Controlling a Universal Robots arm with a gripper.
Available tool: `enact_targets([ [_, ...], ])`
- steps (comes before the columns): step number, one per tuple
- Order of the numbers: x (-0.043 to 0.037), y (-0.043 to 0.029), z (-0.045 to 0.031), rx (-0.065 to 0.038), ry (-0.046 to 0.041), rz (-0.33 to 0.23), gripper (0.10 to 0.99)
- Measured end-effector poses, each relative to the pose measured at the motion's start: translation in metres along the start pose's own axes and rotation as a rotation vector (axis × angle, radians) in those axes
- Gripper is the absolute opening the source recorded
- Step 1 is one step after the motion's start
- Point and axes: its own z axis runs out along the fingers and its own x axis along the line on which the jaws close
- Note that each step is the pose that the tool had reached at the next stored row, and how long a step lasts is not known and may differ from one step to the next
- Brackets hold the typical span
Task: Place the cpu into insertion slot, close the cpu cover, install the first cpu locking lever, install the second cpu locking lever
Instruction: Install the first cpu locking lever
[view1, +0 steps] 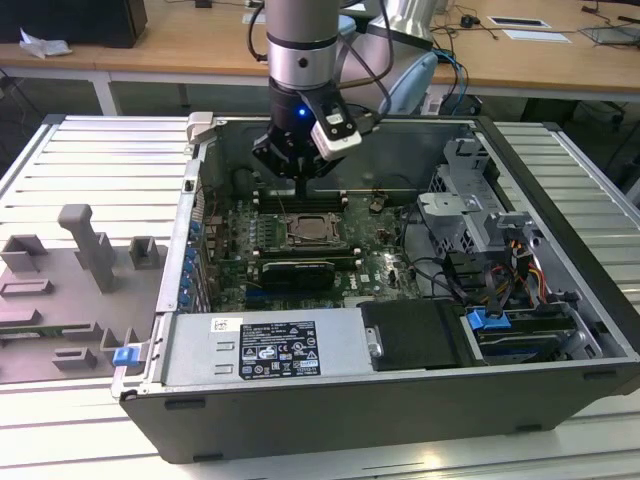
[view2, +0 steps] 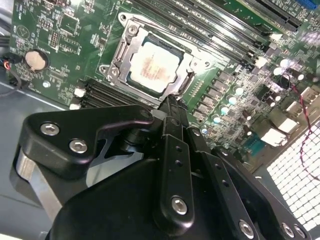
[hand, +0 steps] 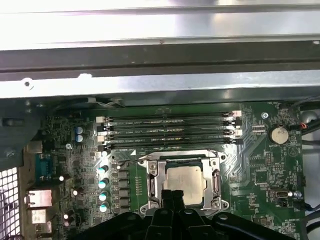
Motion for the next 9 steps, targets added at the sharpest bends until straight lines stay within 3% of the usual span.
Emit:
enact_targets([
  [9, 0.0015, 0.0000, 0.0001, -0.004, 0.0019, -0.116, 0.106],
])
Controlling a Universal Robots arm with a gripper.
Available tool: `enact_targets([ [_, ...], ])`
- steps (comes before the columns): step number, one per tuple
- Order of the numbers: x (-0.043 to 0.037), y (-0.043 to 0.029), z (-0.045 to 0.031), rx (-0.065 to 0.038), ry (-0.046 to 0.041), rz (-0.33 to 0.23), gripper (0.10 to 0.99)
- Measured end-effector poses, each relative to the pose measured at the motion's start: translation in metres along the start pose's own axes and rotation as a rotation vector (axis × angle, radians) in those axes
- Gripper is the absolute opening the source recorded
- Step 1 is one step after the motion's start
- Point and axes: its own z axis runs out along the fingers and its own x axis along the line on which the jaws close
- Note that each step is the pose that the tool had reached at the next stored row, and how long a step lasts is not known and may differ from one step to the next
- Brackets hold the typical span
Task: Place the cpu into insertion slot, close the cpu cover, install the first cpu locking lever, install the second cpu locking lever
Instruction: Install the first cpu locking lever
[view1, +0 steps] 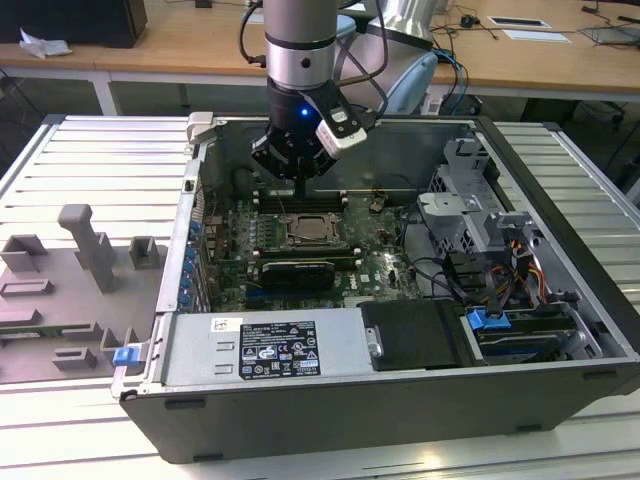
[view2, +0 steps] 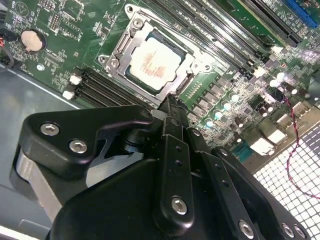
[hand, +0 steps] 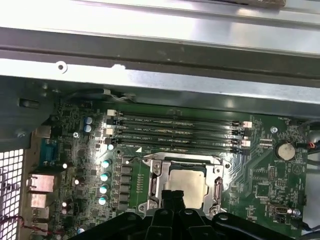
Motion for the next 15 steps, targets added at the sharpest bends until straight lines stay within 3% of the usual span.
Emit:
enact_targets([
  [9, 0.0032, 0.0003, -0.0001, 0.000, 0.0001, -0.001, 0.106],
  [15, 0.0107, 0.0009, -0.0003, 0.000, 0.0001, -0.001, 0.106],
])
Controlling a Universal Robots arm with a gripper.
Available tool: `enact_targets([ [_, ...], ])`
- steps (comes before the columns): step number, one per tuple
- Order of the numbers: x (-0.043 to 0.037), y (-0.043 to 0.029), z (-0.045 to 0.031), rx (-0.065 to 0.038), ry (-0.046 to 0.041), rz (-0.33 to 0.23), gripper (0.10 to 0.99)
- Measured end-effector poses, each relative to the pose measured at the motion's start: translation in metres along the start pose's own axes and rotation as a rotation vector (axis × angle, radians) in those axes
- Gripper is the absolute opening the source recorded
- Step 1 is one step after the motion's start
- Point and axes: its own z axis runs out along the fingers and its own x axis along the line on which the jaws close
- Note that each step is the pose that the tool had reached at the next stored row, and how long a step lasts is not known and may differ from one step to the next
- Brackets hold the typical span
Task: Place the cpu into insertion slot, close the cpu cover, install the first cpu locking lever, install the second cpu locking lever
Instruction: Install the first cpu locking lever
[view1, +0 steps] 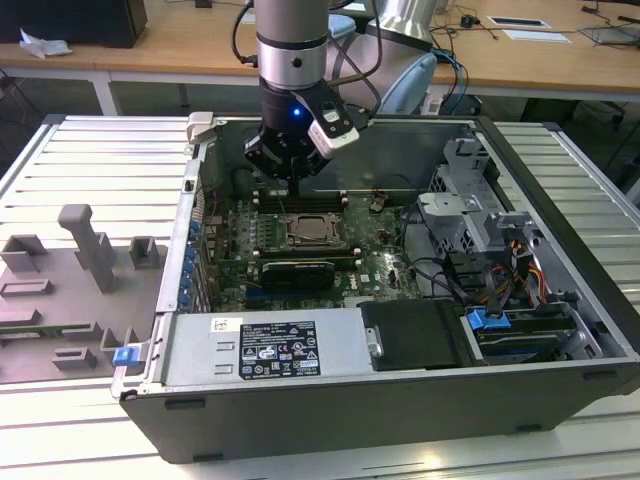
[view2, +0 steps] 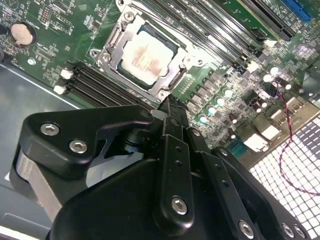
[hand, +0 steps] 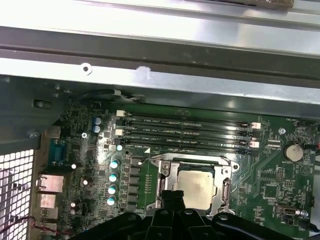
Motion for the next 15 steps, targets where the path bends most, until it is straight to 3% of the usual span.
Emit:
enact_targets([
  [5, 0.0099, 0.0009, 0.0000, 0.000, 0.0000, 0.000, 0.106],
  [15, 0.0164, 0.0017, 0.0010, 0.001, -0.0009, 0.046, 0.106],
])
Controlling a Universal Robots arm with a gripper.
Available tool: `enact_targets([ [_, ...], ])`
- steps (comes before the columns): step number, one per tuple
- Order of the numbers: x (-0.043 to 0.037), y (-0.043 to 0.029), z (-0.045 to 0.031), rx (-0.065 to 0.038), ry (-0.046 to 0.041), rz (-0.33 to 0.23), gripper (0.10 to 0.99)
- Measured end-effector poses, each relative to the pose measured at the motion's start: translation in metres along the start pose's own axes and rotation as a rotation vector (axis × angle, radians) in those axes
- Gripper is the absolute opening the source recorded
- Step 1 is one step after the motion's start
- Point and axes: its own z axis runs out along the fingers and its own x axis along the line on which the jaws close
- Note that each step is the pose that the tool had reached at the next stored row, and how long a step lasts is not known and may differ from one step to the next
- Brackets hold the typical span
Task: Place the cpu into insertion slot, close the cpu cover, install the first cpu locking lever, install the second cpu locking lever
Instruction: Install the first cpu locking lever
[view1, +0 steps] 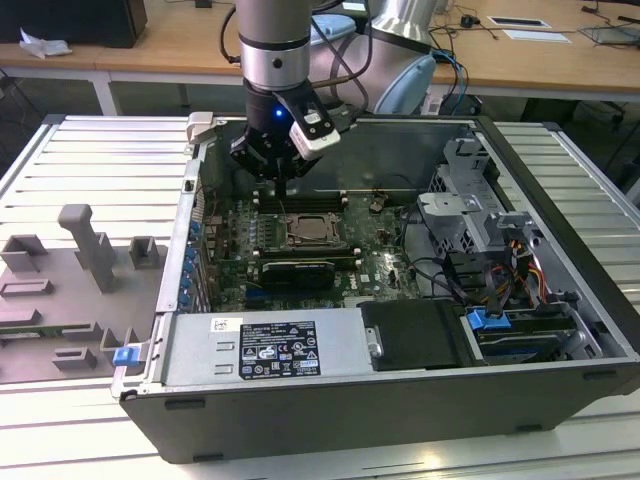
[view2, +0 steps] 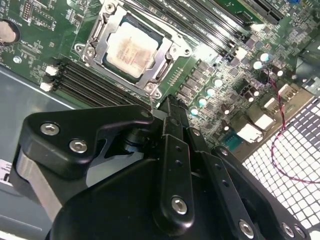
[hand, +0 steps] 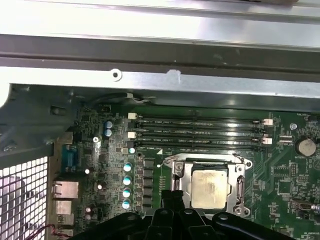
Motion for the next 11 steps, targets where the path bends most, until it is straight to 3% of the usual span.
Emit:
enact_targets([
  [11, 0.0121, 0.0005, 0.0000, 0.000, 0.0001, 0.000, 0.106],
])
